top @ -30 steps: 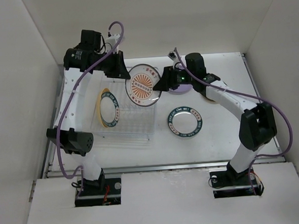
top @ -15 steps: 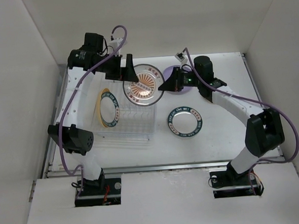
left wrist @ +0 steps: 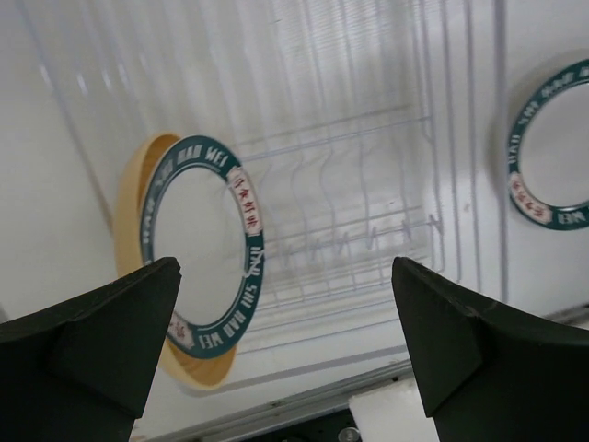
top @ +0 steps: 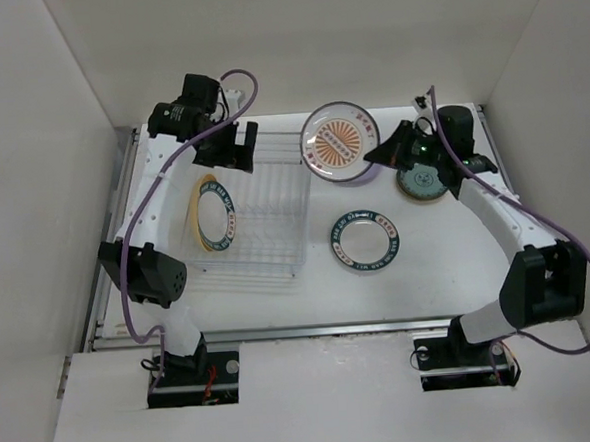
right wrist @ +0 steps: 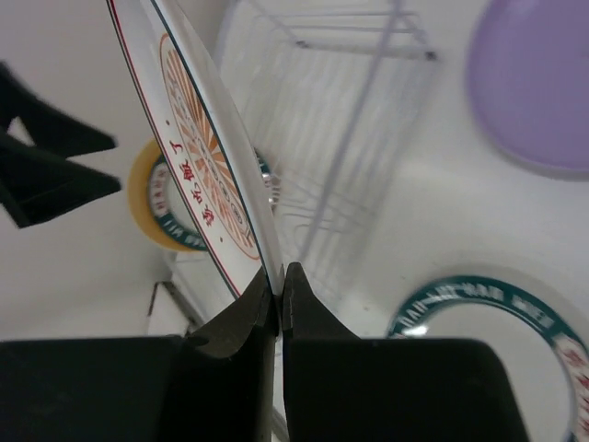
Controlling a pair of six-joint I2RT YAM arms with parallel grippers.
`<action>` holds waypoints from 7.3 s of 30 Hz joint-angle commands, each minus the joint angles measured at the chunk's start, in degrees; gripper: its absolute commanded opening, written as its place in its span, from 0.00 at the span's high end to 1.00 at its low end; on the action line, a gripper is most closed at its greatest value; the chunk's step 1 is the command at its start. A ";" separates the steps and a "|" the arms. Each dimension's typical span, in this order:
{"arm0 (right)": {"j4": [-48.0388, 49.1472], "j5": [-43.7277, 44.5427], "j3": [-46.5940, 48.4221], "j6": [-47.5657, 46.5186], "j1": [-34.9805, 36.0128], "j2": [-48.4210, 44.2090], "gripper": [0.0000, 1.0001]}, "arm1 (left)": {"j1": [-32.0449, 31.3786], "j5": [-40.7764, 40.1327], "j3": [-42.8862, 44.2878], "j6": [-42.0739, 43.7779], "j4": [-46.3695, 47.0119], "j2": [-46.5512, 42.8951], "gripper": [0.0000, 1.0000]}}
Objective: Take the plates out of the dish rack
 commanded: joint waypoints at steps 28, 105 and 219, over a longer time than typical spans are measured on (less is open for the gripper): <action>-26.27 15.86 -19.16 -9.84 -3.94 -0.09 0.49 | -3.83 -43.70 -15.09 6.14 -2.02 -0.42 0.16; -31.99 21.84 -10.72 -14.23 -3.94 -4.93 0.31 | -14.28 -75.51 -13.60 17.88 14.22 -3.40 1.00; -24.34 33.09 35.69 -6.84 -3.06 35.16 0.37 | 2.32 -24.37 -0.53 4.30 -14.14 17.16 1.00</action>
